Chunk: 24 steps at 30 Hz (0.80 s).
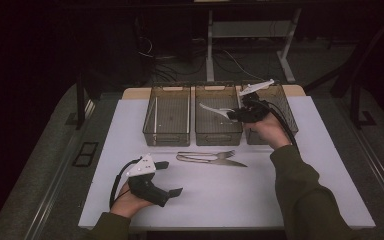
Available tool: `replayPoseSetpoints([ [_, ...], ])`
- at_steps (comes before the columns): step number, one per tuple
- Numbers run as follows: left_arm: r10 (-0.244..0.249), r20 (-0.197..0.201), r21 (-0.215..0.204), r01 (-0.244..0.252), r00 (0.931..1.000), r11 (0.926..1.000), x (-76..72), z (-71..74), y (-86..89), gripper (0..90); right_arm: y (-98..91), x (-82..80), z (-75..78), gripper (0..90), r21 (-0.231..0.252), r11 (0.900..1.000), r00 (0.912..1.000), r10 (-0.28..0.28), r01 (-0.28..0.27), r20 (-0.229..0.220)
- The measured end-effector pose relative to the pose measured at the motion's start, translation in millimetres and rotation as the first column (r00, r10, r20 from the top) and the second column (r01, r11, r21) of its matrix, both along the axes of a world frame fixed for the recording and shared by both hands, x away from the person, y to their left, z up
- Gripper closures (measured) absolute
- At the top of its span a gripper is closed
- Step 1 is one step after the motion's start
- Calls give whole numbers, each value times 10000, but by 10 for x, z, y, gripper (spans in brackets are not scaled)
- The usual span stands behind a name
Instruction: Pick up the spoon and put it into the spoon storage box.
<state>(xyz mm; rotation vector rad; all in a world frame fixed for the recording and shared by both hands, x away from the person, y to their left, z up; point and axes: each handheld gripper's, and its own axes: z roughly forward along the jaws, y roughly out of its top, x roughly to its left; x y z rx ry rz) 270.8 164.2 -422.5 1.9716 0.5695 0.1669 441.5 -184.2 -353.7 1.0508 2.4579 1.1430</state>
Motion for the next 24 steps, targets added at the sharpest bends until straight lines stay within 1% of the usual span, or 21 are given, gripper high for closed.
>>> replayPoseSetpoints([
  [5, -11, -16, -19, 11, 10000, 10000, 3, 1, 5, 0, 39, 21, -117, 780, -377, 9993, 9992, -40, 25, -388],
  [8, -27, 5, 1, 27, 10000, 10000, 0, 1, 1, 0, 23, 16, -172, 772, -411, 9991, 9988, 34, -55, -495],
  [9, -26, 2, 7, 26, 10000, 10000, -1, 1, 0, 0, 15, 16, -184, 745, -382, 9992, 9983, 84, -107, -583],
  [10, -21, 4, 13, 21, 10000, 10000, -1, 0, -1, 0, 7, 11, -188, 705, -257, 9996, 9978, 97, -114, -652],
  [13, -5, 0, 1, 5, 10000, 10000, -2, 1, -3, 0, -13, -7, -169, 643, -152, 9999, 9983, 4, -13, -576],
  [15, 5, -15, 1, -5, 10000, 10000, 0, -2, -6, 0, -31, -16, -149, 622, -27, 10000, 9986, -66, 64, -525],
  [16, 3, -19, 2, -3, 10000, 10000, -1, -2, -7, 0, -41, -27, -133, 604, 94, 9999, 9982, -71, 77, -599],
  [18, 3, -16, -3, -3, 10000, 10000, -2, -1, -6, 0, -67, -48, -119, 561, 373, 9993, 9985, -72, 92, -541],
  [19, -6, -5, 25, 6, 10000, 10000, -1, -1, -4, 0, -81, -68, -107, 544, 493, 9987, 9981, -60, 90, -617],
  [20, -3, -1, 27, 3, 10000, 10000, -1, 0, -2, 0, -101, -87, -104, 527, 593, 9982, 9987, 14, 17, -516],
  [24, -3, 14, 42, 3, 10000, 10000, -2, 0, -1, 0, -185, -195, -87, 476, 1073, 9942, 9983, 7, 56, -580],
])
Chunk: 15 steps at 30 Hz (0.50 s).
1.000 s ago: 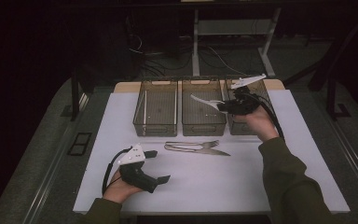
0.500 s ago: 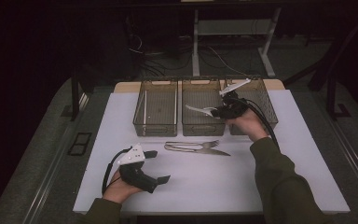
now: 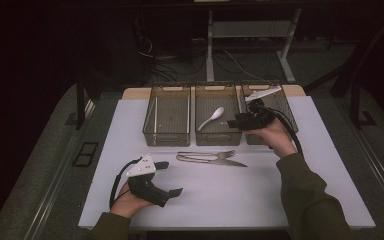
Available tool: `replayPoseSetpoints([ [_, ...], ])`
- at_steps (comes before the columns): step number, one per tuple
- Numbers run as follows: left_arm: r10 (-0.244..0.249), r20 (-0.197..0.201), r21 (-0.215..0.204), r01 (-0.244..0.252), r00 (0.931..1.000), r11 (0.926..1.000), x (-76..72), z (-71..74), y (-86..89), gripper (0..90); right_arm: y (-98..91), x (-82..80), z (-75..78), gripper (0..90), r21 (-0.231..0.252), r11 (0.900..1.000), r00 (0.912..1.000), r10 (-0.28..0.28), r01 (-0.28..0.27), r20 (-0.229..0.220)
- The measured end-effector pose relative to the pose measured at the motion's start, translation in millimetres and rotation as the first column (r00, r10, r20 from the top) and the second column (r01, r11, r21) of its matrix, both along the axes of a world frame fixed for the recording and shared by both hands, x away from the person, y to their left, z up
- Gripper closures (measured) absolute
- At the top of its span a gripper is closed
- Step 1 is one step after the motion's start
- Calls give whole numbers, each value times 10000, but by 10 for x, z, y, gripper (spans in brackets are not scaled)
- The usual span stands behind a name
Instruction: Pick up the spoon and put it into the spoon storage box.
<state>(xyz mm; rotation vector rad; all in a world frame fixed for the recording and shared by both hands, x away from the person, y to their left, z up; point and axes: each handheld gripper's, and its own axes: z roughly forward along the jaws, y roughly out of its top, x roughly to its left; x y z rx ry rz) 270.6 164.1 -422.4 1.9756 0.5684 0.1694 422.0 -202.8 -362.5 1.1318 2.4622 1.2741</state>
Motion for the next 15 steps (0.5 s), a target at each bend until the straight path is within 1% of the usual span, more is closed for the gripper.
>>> replayPoseSetpoints([
  [2, 26, -29, -3, -26, 10000, 10000, 1, -3, -4, 0, -42, -64, -1, 451, 183, 9998, 10000, 55, -57, 69],
  [3, 26, -22, 10, -26, 10000, 10000, 1, -3, -4, 0, -58, -100, 0, 440, 176, 9998, 10000, 23, -24, 52],
  [8, 42, -39, 19, -42, 10000, 10000, 5, -8, -3, 0, -163, -285, -31, 406, 213, 9998, 9996, -1, -5, 285],
  [14, 47, -45, 41, -47, 10000, 10000, 3, -7, -3, 0, -311, -528, -126, 383, 310, 9995, 9996, -95, 86, 283],
  [15, 48, -50, 41, -47, 10000, 10000, 3, -7, -3, 0, -330, -568, -146, 377, 278, 9996, 9998, -76, 71, 205],
])
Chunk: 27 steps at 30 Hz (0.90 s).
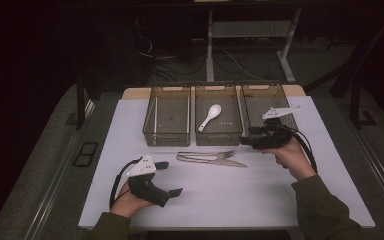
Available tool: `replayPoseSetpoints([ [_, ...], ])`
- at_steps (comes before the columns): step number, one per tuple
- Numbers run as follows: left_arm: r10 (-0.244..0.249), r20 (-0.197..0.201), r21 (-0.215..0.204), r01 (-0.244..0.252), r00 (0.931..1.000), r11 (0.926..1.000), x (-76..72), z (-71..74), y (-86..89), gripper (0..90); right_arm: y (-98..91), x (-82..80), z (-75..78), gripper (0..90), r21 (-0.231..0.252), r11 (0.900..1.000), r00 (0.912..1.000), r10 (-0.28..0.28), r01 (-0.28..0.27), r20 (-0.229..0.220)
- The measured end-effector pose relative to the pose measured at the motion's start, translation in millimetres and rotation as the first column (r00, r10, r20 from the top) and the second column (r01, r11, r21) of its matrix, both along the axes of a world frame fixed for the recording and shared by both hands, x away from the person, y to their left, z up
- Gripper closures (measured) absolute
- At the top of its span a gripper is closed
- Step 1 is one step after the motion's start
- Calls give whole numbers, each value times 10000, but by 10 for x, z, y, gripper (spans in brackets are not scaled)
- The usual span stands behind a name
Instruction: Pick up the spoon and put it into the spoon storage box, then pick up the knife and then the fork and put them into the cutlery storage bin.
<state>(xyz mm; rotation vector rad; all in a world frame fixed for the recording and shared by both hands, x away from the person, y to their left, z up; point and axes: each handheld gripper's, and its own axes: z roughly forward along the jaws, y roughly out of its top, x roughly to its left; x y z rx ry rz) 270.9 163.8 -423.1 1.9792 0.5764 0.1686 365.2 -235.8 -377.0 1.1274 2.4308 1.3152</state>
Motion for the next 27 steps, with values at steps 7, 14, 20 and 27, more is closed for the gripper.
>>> replayPoseSetpoints([
  [7, 143, 1, 72, -143, 9999, 9999, -7, 6, -2, 0, -151, -319, -82, 323, -74, 10000, 9998, -30, 32, 176],
  [14, 243, -159, 221, -239, 9996, 9995, 49, 18, 4, 27, -381, -645, -215, 285, 403, 9986, 9989, -348, 335, 301],
  [20, 209, -162, 263, -204, 9997, 9994, 179, 65, -30, 156, -532, -863, -349, 280, 420, 9967, 9969, -710, 696, 325],
  [27, -45, -194, 693, 58, 9998, 9976, 404, 68, -168, 408, -590, -1030, -460, 269, 256, 9956, 9954, -904, 897, 303],
])
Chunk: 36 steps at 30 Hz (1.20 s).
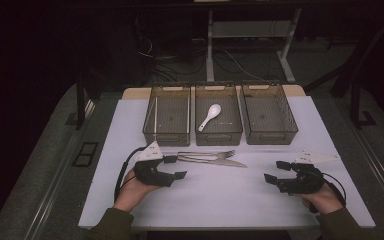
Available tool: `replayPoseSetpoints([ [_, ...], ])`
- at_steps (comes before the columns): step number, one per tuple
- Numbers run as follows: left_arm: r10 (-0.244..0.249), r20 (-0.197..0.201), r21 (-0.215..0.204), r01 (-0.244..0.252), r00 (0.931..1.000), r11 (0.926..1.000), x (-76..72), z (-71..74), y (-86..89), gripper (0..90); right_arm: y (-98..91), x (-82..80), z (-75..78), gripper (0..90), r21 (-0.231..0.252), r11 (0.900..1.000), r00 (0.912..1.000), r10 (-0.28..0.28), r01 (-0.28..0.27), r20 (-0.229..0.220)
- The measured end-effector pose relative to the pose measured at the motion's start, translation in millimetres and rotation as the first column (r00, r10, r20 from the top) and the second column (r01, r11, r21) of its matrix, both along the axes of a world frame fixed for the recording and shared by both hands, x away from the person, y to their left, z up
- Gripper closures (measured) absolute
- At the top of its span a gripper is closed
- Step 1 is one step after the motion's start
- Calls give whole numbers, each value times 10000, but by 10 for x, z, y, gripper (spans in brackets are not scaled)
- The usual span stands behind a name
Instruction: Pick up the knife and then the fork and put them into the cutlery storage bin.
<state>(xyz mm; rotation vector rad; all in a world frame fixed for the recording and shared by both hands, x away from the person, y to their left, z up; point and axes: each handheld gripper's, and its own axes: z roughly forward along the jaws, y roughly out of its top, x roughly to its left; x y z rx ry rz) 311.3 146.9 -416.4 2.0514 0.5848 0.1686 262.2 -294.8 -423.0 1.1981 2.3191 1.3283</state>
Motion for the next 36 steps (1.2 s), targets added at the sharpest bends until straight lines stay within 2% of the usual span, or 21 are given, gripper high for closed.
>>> replayPoseSetpoints([
  [5, -169, -76, 487, 172, 9998, 9987, 203, -18, -143, 654, -10, -85, -27, 264, -111, 9999, 10000, 83, -83, 24],
  [12, -248, -460, 947, 291, 9986, 9951, 470, -96, -327, 885, -7, -90, -35, 263, -65, 9999, 9999, 133, -133, 17],
  [18, -152, -526, 1511, 230, 9985, 9882, 660, -217, -438, 888, -23, -87, -32, 263, -64, 9999, 9999, 138, -137, 35],
  [19, -97, -577, 1656, 191, 9983, 9860, 675, -235, -455, 888, -26, -87, -31, 262, -39, 9999, 9999, 148, -148, 38],
  [24, -263, -731, 1872, 396, 9970, 9815, 725, -303, -506, 888, -25, -87, -32, 263, -54, 9999, 9999, 163, -163, 44],
  [29, -252, -809, 1773, 392, 9964, 9834, 730, -319, -504, 889, -29, -85, -31, 263, -24, 9998, 9998, 193, -193, 59],
  [36, -564, -882, 1668, 705, 9945, 9835, 755, -333, -535, 889, -26, -82, -33, 263, -37, 9998, 9998, 190, -190, 49],
])
